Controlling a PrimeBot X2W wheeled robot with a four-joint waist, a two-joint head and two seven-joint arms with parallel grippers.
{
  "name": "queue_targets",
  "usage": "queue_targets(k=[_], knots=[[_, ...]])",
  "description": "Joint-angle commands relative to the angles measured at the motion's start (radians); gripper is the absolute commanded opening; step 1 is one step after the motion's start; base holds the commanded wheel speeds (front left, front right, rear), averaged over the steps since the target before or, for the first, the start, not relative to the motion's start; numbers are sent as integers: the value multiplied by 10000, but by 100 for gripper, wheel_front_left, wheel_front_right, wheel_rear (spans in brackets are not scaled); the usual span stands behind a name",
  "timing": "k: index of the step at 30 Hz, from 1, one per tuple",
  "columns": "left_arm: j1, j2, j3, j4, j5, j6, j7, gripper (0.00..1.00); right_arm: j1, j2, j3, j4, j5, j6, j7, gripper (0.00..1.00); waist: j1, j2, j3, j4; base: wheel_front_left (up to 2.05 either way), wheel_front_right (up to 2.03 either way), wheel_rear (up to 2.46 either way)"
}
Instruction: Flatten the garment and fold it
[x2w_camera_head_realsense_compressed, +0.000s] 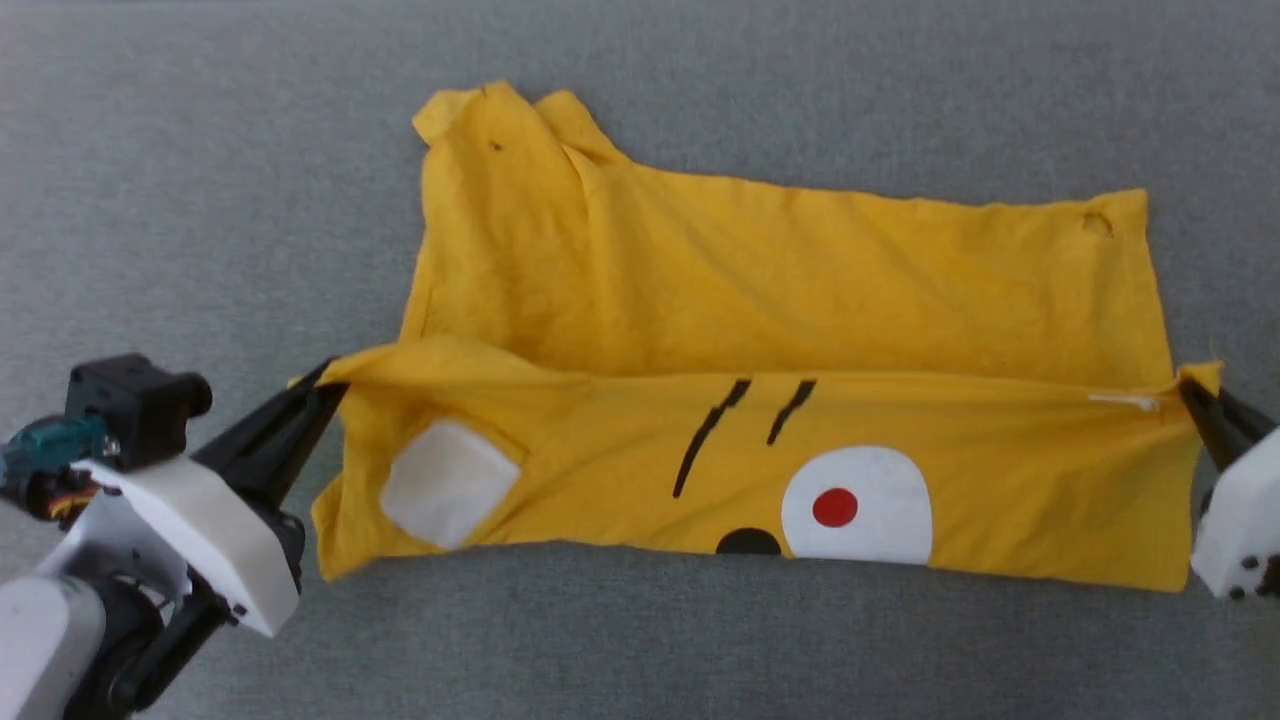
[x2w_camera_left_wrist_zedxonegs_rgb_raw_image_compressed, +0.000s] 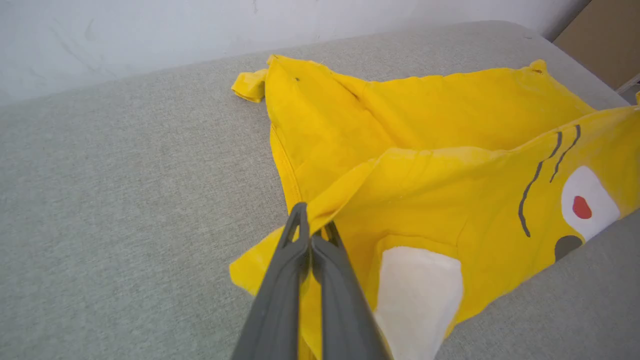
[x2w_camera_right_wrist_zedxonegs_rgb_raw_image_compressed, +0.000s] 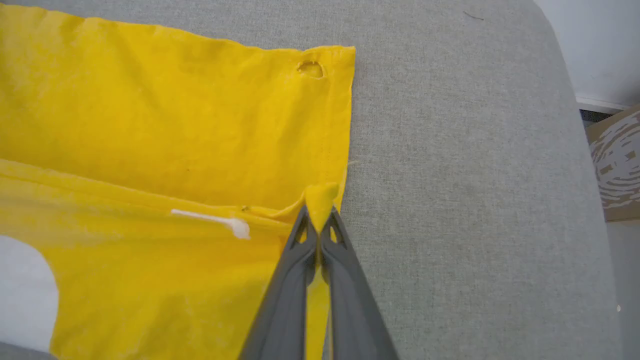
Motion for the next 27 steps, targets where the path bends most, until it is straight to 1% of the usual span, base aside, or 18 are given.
queue_targets(k=[1,4,10,11,13,14,15,16,17,18,19,20,23,27], knots=[[-200,-98,-12,126,66,-97,-80,0,-174,-51,47,102,-94,-9,-42,0,-3,0,721,-314,0,0,0],[-621,-310,-180,693,87,-330,-166,0,-558,-30,344,554,-187,-9,29,0,-3,0,931,-347,0,0,0],[-1167,-850,-672,2082,280,-541,-307,0,-831,114,596,1323,-131,-9,194,0,-3,0,1101,-288,0,0,0],[-1248,-929,-743,2308,339,-569,-365,2,-846,126,601,1397,-117,-9,176,0,-3,0,1109,-275,0,0,0],[-1403,-1150,-783,2739,367,-575,-555,22,-855,123,607,1505,-104,-9,150,0,-3,0,1111,-250,0,0,0],[-1481,-1237,-800,2927,410,-578,-667,32,-857,120,606,1546,-100,-9,138,4,-3,0,1105,-242,0,0,0],[-1544,-1333,-812,3098,414,-590,-771,40,-863,120,606,1581,-94,-9,125,22,-3,0,1094,-236,0,0,0],[-1593,-1428,-823,3244,382,-612,-854,44,-871,129,619,1608,-71,-9,106,50,-3,0,1077,-232,0,0,0],[-1635,-1526,-816,3377,337,-627,-952,46,-888,198,540,1646,-47,-9,64,100,-3,0,1050,-229,0,0,0],[-1662,-1636,-802,3495,266,-636,-1037,59,-910,269,469,1666,-42,-9,9,100,-3,0,1007,-220,0,0,0],[-1668,-1747,-777,3582,157,-647,-1108,84,-929,303,464,1647,-31,-9,-60,100,-3,0,953,-210,0,0,0],[-1659,-1840,-722,3643,57,-639,-1203,100,-937,337,461,1622,-1,-9,-125,100,-3,0,888,-201,0,0,0],[-1521,-1992,-539,3694,-148,-566,-1501,100,-859,428,404,1461,193,-9,-277,100,-3,0,627,-157,0,0,0],[-1011,-2108,-191,3382,-328,-315,-2098,100,-526,551,110,905,320,-9,-738,100,-3,0,164,-52,0,0,0]])
